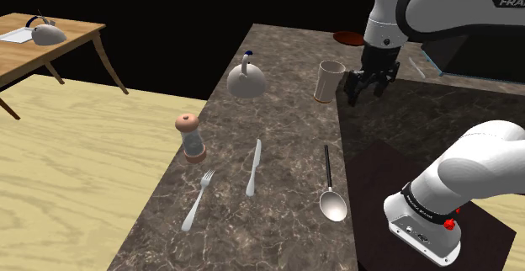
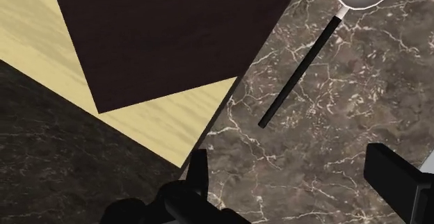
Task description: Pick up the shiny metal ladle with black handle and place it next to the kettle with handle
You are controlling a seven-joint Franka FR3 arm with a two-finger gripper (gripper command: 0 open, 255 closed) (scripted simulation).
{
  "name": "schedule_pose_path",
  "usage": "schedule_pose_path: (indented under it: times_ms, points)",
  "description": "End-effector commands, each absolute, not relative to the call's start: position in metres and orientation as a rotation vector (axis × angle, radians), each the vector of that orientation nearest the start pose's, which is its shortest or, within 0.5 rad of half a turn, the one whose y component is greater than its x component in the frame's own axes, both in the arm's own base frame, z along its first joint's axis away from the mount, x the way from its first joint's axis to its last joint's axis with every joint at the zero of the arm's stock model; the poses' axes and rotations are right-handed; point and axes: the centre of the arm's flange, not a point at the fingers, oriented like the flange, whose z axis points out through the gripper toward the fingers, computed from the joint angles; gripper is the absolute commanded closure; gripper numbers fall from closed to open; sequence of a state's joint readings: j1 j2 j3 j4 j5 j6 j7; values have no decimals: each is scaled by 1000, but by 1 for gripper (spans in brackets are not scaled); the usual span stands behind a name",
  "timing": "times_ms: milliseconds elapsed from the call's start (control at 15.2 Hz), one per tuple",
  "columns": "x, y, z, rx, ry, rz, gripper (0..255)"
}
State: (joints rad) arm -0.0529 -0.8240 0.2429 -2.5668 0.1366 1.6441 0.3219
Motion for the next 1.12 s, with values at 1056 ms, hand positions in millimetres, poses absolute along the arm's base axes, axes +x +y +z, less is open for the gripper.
schedule_pose_path:
  times_ms: [1056]
  points:
    - [277, 180, 290, -3013, 1291, 319, 0]
